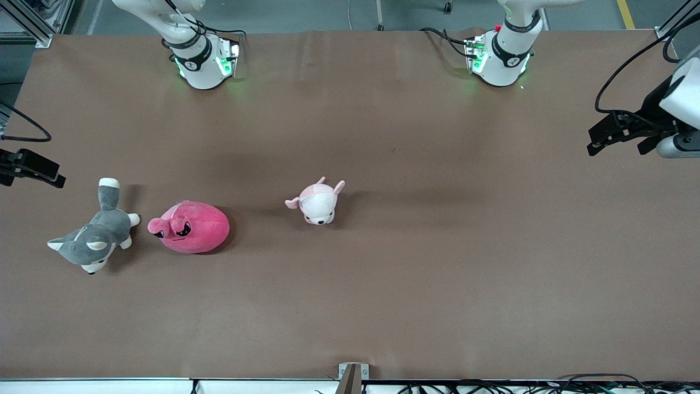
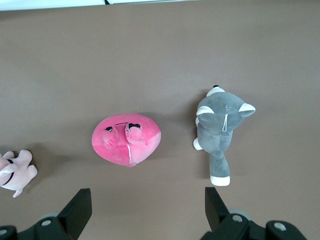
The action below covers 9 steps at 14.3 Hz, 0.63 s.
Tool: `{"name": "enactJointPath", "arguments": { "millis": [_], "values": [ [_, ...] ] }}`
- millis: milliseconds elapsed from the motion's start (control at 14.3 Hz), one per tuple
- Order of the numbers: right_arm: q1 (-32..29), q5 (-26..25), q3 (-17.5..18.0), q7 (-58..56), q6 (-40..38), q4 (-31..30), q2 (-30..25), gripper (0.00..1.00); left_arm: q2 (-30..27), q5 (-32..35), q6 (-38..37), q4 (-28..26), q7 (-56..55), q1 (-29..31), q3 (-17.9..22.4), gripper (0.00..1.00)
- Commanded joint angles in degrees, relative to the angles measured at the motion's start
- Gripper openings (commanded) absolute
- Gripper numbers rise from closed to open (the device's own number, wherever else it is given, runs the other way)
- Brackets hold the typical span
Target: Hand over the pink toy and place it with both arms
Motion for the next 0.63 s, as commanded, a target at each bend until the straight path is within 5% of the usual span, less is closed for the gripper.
{"name": "enactJointPath", "arguments": {
  "millis": [0, 560],
  "values": [
    [-0.2, -1.0, 0.2, 0.7, 1.9, -5.8, -5.3, 1.0, 0.1, -1.9, -0.1, 0.5, 1.0, -1.8, 2.9, 1.0],
    [-0.2, -1.3, 0.2, -1.0, 5.2, -12.2, -8.4, 1.0, -0.3, -2.0, -1.4, 1.3, 1.0, -2.4, 3.1, 1.0]
  ]
}}
